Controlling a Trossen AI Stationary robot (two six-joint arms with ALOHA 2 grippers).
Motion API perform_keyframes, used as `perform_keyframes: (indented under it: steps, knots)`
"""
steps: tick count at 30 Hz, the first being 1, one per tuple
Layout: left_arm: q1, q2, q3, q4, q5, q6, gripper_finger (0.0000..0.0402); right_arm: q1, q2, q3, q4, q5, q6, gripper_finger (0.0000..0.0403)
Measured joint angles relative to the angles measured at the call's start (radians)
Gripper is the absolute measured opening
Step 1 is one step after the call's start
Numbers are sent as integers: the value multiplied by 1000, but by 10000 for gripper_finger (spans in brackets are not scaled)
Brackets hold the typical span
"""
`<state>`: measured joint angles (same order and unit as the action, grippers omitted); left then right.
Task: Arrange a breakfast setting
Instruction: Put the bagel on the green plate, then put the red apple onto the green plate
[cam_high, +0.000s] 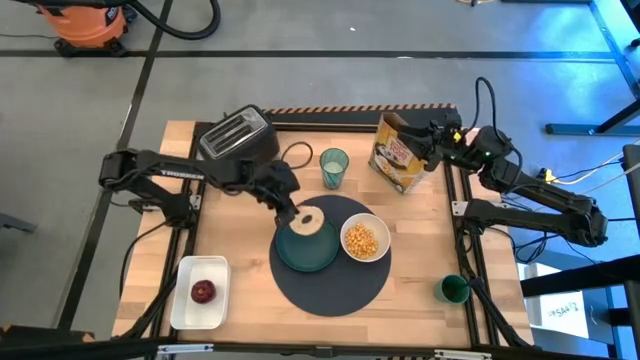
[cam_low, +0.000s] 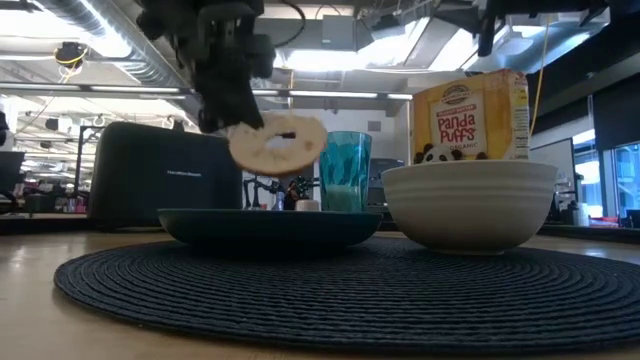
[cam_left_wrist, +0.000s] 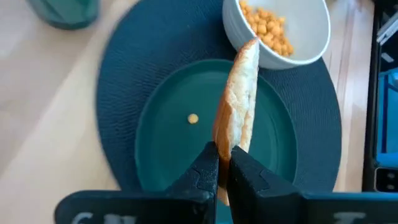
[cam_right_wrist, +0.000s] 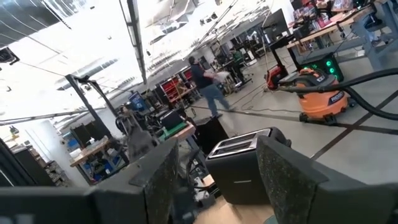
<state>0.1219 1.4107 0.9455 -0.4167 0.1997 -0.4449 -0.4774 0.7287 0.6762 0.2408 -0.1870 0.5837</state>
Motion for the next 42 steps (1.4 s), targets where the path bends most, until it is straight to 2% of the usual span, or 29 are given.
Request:
perform_keyframes:
  steps: [4,8,12,16,21,27,31,34,42]
  knots:
    - [-24,41,-50,91,-10,-25,10,0,-14,0,0,-7,0,207]
    - [-32,88,-58,106,-59,-25,18,0,-27,0,-2,-8,-2,207]
    - [-29,134,-58,137,-113,-20,52,0,-33,0,-3,-7,-12,207]
    - [-16,151,-58,137,-111,-27,98,0,-32,0,-4,-6,-16,207]
    - [-4,106,-56,58,-69,-82,144,0,-32,0,-4,-8,-16,207]
    - [-17,-41,18,-264,-26,-146,171,0,-32,0,-4,-6,-39,207]
    - [-102,-171,39,-425,-25,-255,179,-1,-32,0,-5,-5,-42,207]
    - [-211,-250,39,-507,-44,-366,184,-1,-32,0,-5,-5,-49,207]
    - [-604,-285,39,-537,-116,-587,216,-1,-32,0,-6,19,-99,207]
